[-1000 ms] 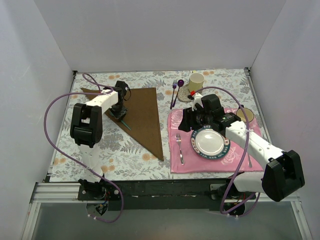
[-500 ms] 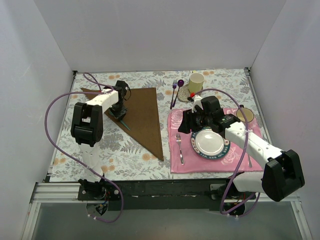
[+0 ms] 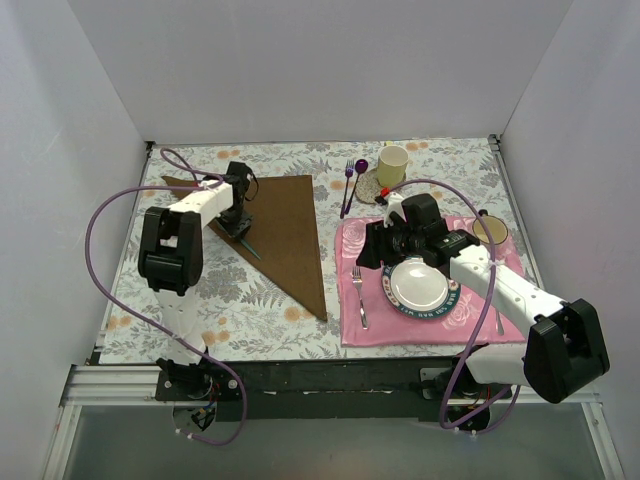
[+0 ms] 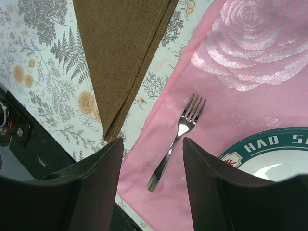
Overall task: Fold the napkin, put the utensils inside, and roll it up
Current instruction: Place the utensil onto the napkin, then fold the napkin
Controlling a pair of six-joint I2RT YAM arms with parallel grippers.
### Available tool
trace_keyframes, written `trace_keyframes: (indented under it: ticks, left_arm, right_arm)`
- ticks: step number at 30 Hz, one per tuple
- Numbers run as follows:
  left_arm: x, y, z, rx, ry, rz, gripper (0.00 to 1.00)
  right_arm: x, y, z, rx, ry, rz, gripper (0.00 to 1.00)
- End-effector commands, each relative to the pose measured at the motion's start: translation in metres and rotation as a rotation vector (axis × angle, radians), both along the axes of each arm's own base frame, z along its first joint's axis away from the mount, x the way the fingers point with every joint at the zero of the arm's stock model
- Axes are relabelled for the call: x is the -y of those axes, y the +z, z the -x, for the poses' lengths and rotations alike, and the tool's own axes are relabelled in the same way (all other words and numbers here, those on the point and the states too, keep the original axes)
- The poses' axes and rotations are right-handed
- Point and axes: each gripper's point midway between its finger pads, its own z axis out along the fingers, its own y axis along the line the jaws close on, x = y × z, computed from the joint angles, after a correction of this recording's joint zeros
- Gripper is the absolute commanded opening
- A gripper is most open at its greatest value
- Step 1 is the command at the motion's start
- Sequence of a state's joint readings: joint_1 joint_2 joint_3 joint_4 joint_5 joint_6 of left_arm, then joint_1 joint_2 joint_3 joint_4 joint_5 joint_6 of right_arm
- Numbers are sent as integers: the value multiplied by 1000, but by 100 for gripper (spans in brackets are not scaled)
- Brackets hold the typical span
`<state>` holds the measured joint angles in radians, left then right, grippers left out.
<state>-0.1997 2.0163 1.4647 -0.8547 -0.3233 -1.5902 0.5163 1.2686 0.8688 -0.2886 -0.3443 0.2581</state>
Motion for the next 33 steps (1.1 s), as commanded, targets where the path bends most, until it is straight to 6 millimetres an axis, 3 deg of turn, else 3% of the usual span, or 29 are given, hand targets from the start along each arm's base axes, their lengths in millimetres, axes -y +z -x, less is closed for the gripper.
trace_keyframes:
  ticks: [1, 4, 7, 9, 12, 14, 16, 18, 19, 20, 22, 24, 30, 32, 33]
  left_arm:
    - [-9, 10, -5, 52, 35, 7, 19]
    - [-8, 18, -7, 73, 28, 15, 43]
    - [-6, 34, -11, 117, 14, 35, 59]
    - [-3, 56, -17, 157, -4, 51, 65]
    - [-1, 95, -26, 233, -52, 73, 75]
    - [-13, 111, -30, 271, -62, 83, 82]
    - [-28, 118, -38, 316, -85, 125, 83]
    - [-62, 105, -32, 314, -32, 214, 81]
    - [-72, 105, -31, 336, -23, 230, 80]
    - [-90, 107, -42, 400, -4, 246, 78]
    - [-100, 100, -45, 420, 23, 305, 75]
    - [-119, 84, -55, 422, 62, 322, 68]
    - [-159, 65, -87, 504, 140, 319, 55]
    - [-172, 69, -98, 544, 154, 322, 55]
    - [-175, 58, -102, 529, 160, 325, 55]
  right_arm:
    - [-4, 6, -2, 18, 11, -32, 61]
    - [-5, 5, -3, 17, 15, -35, 61]
    - [-6, -3, -3, 14, 22, -30, 61]
    - [-11, -9, 0, 7, 39, -21, 61]
    - [-35, -27, 8, -33, 103, -1, 61]
    - [-63, -31, 24, -35, 184, 3, 61]
    - [-90, -42, 36, -62, 247, 28, 59]
    - [-105, -57, 44, -92, 277, 52, 56]
    - [-115, -55, 45, -81, 296, 48, 52]
    - [-125, -57, 54, -79, 331, 51, 51]
    - [-135, -68, 56, -85, 358, 76, 44]
    - [-138, -80, 59, -101, 374, 107, 39]
    - [-140, -87, 50, -72, 383, 140, 29]
    - [-141, -90, 52, -84, 393, 141, 25]
    - [-141, -94, 53, -93, 396, 142, 24]
